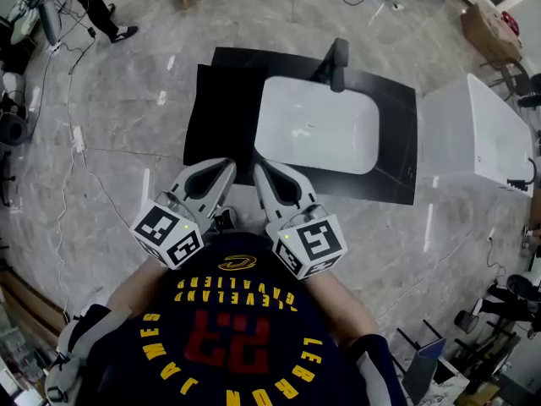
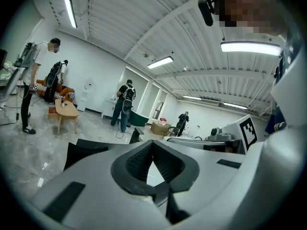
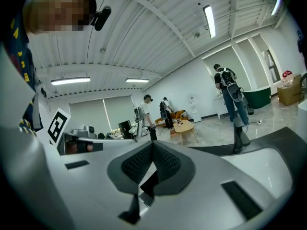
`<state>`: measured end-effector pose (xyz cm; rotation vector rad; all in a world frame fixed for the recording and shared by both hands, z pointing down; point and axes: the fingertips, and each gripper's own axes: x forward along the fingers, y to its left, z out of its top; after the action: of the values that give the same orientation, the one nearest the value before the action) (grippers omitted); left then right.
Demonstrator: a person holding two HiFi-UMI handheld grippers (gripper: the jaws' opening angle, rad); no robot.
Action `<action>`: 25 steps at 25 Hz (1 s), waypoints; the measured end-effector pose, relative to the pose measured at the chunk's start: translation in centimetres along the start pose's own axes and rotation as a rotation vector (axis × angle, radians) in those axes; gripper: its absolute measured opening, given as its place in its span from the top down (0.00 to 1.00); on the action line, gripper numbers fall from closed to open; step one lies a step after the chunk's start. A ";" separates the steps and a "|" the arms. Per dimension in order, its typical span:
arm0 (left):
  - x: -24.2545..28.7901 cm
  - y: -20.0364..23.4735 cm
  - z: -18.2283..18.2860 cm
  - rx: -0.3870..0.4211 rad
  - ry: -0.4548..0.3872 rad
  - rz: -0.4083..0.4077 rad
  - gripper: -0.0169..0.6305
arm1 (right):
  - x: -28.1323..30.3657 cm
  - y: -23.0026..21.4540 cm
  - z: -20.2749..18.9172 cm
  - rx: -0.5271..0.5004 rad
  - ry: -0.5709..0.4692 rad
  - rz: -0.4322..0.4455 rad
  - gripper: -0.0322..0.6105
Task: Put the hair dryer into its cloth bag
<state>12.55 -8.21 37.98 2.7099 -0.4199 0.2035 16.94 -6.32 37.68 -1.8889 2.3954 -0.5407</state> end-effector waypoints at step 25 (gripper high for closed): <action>-0.4 0.4 -0.3 -0.014 0.007 0.022 0.97 | 0.3 0.6 -0.1 0.000 0.020 0.017 0.94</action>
<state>12.06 -8.33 38.26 2.6908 -0.4480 0.2156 16.30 -6.50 37.63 -1.8708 2.4211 -0.5619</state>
